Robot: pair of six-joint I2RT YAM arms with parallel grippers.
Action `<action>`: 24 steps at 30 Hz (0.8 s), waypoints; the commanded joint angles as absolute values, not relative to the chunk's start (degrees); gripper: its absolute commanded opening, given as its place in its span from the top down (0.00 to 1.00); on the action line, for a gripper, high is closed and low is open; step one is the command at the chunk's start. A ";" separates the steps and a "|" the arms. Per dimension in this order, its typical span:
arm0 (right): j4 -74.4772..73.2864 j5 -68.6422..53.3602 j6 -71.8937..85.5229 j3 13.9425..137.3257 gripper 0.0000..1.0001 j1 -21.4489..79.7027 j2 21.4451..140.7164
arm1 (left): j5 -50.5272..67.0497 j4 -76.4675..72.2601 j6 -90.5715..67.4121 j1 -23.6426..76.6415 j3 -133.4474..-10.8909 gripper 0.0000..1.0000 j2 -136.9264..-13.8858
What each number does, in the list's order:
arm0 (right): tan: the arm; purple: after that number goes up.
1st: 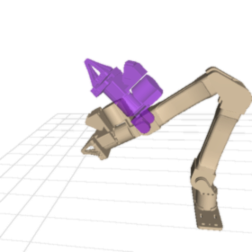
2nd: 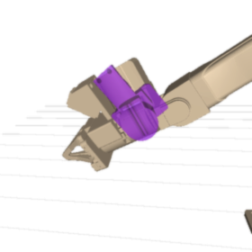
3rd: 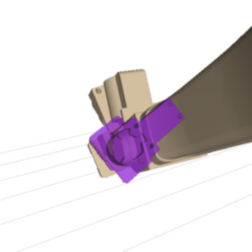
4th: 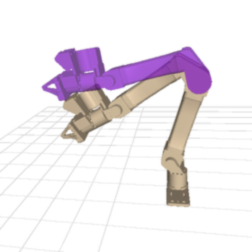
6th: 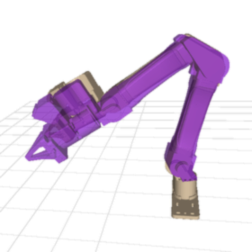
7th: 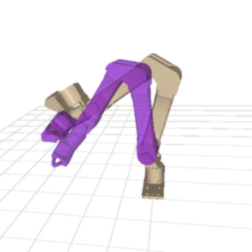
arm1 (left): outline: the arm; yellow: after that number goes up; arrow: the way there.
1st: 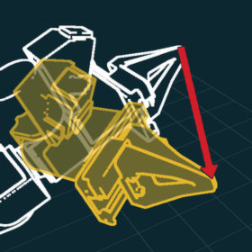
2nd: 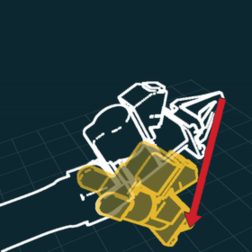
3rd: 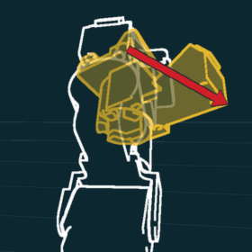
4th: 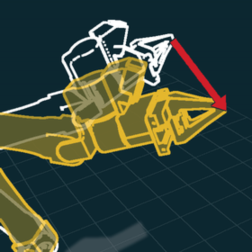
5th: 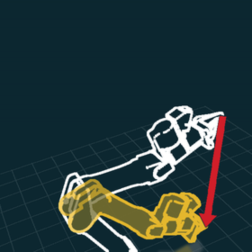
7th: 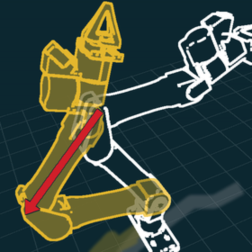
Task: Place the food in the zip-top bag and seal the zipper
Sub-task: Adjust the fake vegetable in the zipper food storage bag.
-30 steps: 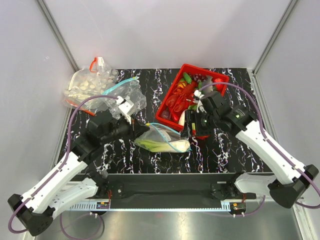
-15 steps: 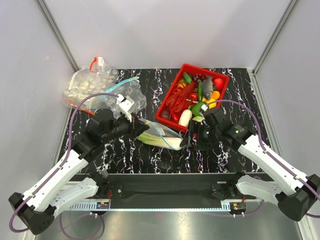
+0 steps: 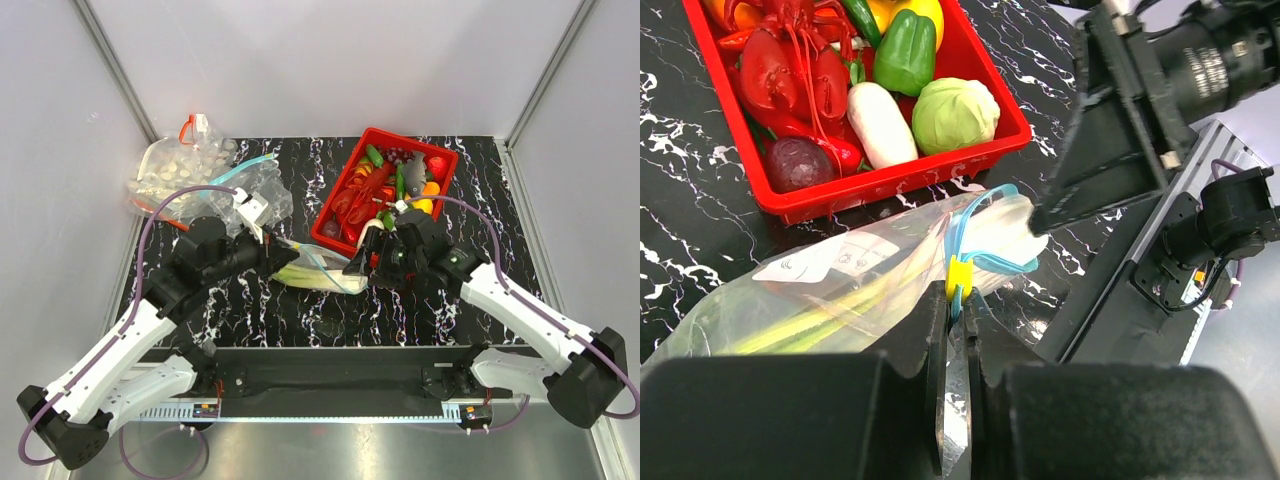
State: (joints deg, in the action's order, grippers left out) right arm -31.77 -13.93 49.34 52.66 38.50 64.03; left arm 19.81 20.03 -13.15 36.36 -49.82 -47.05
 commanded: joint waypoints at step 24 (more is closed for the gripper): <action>-23.83 -9.84 55.45 46.85 0.21 42.27 64.60 | 21.97 16.52 -14.41 36.12 -52.74 1.00 -46.93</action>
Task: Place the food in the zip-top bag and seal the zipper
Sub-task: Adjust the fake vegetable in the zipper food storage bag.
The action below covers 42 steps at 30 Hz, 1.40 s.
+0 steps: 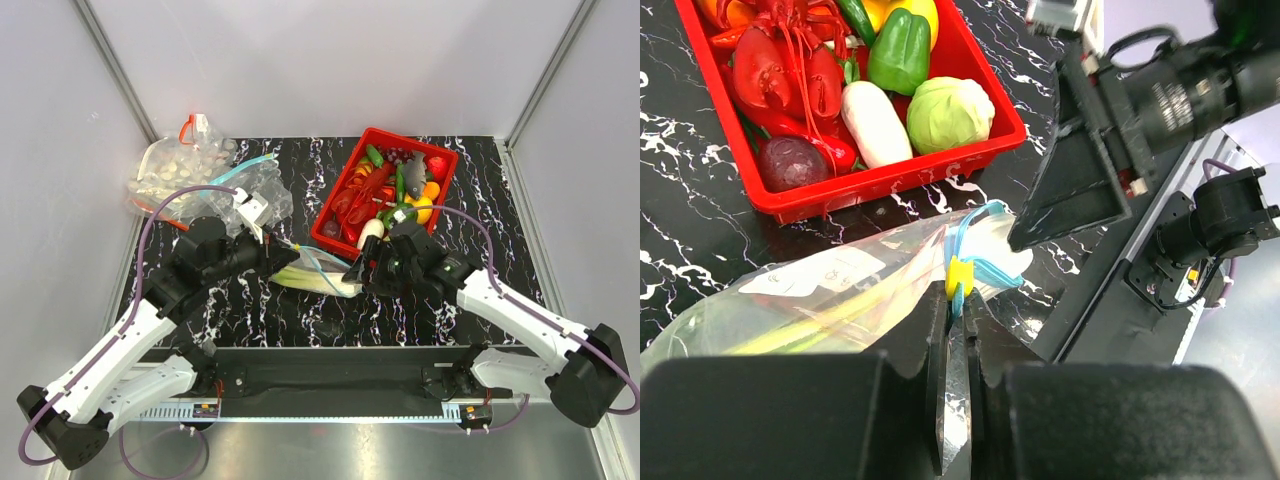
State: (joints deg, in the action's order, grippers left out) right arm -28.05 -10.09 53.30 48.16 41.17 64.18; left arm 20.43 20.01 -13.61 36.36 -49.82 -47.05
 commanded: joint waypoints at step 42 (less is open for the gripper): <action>-6.49 0.35 52.12 45.43 0.72 45.09 65.83 | 24.08 17.05 -13.27 36.04 -52.21 1.00 -45.79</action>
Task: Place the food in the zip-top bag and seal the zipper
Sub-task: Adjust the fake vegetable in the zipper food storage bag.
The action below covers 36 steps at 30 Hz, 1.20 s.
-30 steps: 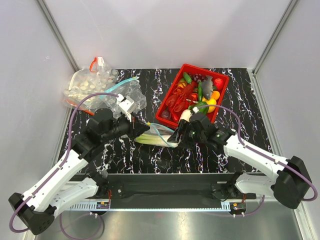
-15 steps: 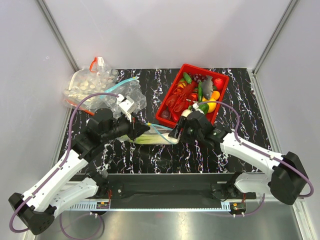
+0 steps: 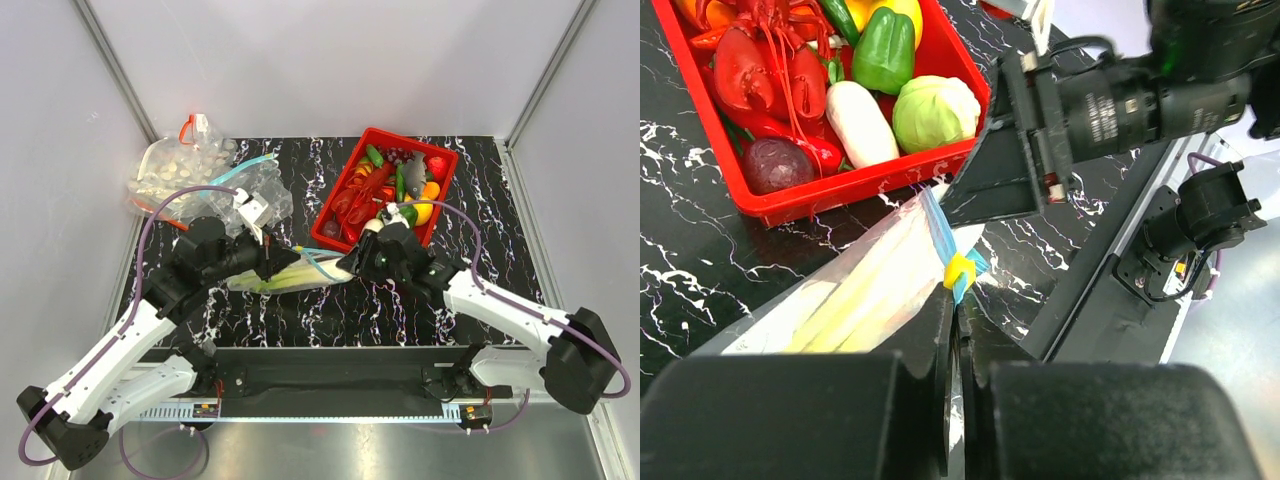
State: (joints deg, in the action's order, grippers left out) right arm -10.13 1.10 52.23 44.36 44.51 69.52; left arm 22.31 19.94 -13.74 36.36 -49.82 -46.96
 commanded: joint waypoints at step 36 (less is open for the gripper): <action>-35.53 21.28 22.33 71.64 0.90 57.92 70.24 | 36.56 15.91 -13.44 36.04 -59.59 1.00 -53.61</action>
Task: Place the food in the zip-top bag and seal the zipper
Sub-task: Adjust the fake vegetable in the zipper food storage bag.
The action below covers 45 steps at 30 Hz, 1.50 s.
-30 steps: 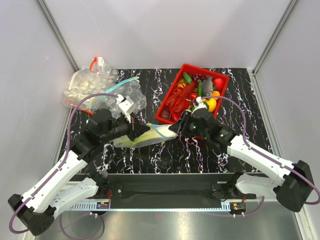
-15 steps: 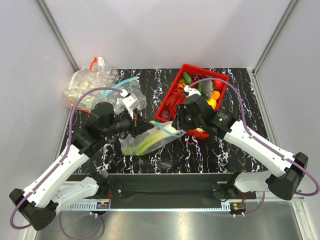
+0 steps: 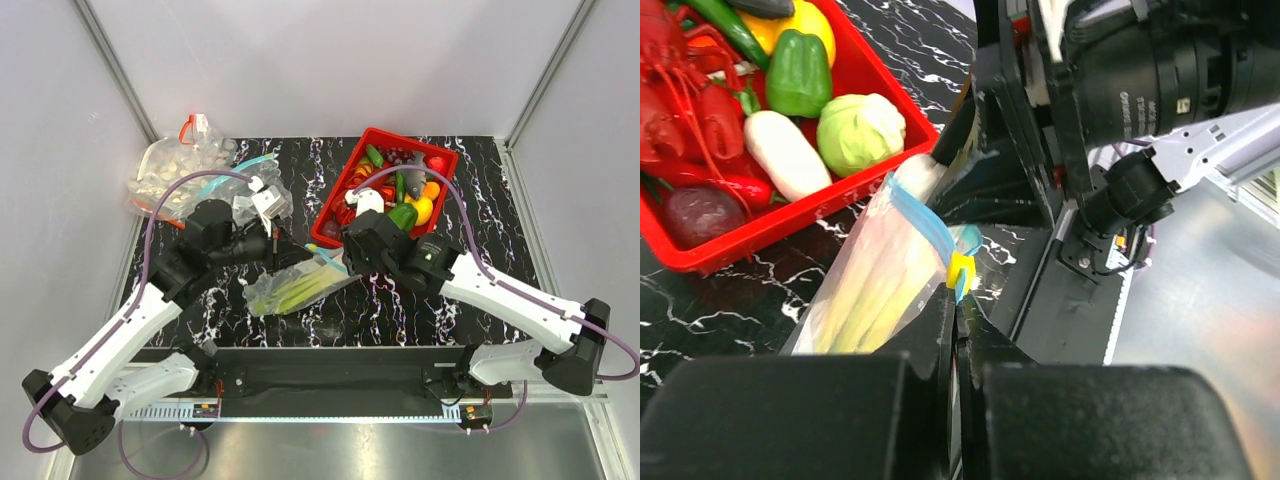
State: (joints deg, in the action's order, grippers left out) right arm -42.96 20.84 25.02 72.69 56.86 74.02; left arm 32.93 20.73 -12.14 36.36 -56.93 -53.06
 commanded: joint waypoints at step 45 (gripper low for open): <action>-67.95 33.94 26.19 94.22 0.93 66.80 87.54 | 27.51 -19.07 -24.26 43.07 -38.07 1.00 -53.18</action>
